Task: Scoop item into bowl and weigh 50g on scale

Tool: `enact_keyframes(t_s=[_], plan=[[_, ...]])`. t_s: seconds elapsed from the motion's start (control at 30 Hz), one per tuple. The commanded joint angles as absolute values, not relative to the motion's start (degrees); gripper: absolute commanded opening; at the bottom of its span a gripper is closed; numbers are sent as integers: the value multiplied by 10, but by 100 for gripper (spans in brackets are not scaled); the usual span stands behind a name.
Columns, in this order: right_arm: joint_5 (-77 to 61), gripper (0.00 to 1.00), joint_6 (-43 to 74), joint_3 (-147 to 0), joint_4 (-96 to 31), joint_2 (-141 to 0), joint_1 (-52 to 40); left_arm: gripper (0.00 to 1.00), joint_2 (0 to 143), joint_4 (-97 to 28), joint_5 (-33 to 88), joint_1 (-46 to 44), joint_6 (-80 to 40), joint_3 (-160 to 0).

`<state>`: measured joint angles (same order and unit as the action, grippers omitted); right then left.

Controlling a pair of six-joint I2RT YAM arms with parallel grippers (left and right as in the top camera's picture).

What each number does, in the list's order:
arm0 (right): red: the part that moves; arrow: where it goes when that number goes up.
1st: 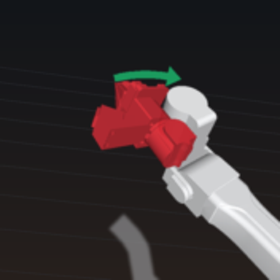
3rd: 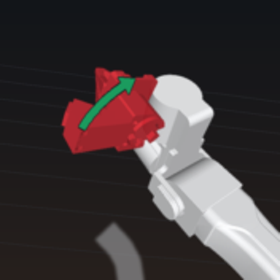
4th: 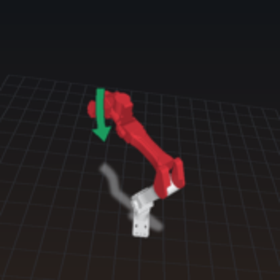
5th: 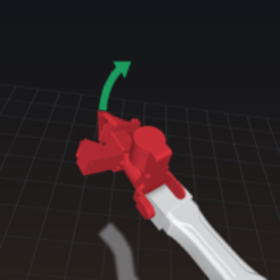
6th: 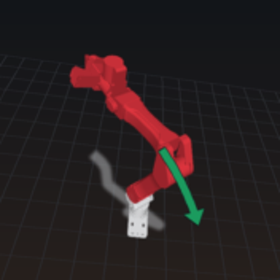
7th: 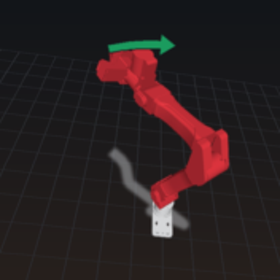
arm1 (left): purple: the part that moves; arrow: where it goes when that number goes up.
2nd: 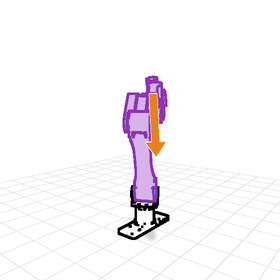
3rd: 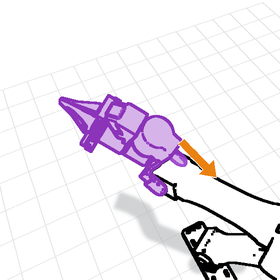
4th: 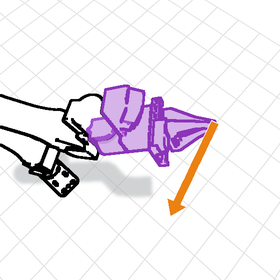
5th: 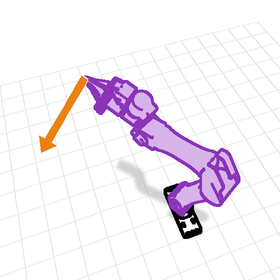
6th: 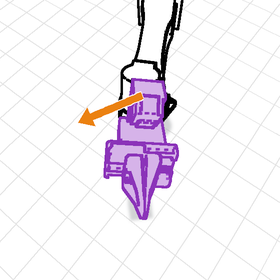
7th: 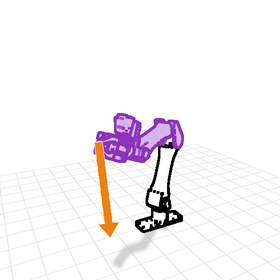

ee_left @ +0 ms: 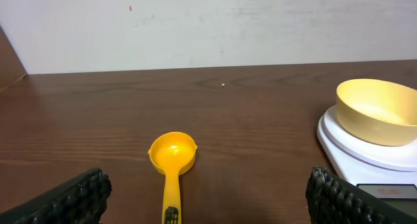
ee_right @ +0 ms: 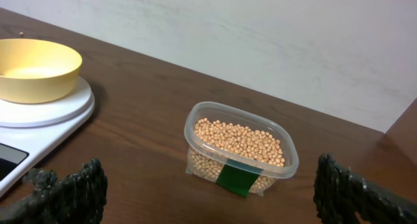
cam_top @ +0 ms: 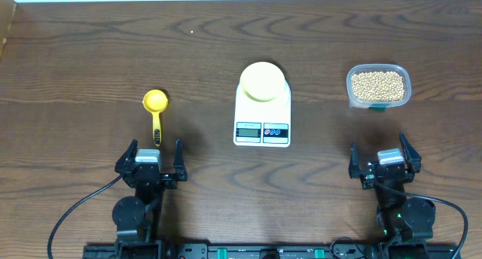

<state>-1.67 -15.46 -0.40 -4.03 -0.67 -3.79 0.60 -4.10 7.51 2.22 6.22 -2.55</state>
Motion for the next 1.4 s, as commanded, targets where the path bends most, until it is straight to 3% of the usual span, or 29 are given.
enact_keyframes(t_s=[0.0, 0.77, 1.37], plan=[[-14, 99, -150, -3, -43, -3, -42, 98, 3, -44, 99, 25, 65, -9], [-14, 99, -150, -3, -43, -3, -42, 97, 35, -37, 91, 25, 63, -36], [-14, 99, -150, -3, -43, -3, -42, 97, 367, -59, 98, 25, 52, -273]])
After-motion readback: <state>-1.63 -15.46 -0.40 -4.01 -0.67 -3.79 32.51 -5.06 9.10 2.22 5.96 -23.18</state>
